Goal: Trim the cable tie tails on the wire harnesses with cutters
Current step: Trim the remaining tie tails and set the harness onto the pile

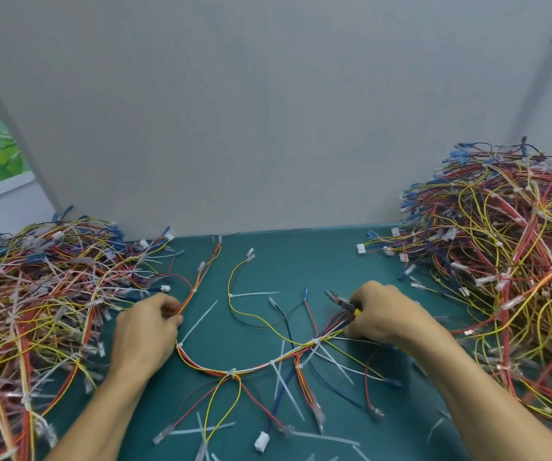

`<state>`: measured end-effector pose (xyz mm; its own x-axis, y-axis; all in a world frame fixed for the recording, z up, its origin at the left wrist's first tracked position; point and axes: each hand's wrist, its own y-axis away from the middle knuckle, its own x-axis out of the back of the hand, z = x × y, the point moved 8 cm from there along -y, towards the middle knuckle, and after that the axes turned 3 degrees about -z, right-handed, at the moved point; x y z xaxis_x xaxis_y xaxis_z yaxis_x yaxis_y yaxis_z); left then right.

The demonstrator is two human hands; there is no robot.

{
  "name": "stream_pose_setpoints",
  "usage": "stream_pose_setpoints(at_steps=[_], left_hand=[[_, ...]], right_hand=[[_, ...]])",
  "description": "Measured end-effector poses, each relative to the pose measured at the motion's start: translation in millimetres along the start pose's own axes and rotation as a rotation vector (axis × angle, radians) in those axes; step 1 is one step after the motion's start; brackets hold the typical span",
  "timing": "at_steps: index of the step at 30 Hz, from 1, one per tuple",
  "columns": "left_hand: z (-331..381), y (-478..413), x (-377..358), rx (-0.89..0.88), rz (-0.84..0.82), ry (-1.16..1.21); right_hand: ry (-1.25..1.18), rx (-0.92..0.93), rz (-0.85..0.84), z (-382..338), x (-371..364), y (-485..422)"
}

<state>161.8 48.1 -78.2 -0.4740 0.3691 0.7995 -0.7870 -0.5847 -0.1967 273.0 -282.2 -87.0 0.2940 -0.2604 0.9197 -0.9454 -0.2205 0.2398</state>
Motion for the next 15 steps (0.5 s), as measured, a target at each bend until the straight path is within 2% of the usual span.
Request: stream_pose_setpoints(at_steps=[7, 12, 15], left_hand=[[9, 5, -3, -0.038, 0.000, 0.053], [17, 7, -7, -0.087, -0.035, 0.129], [19, 7, -7, -0.105, -0.043, 0.170]], right_hand=[[0.002, -0.008, -0.022, 4, 2, 0], [-0.160, 0.092, -0.099, -4, 12, 6], [-0.136, 0.143, -0.165, -12, 7, 10]])
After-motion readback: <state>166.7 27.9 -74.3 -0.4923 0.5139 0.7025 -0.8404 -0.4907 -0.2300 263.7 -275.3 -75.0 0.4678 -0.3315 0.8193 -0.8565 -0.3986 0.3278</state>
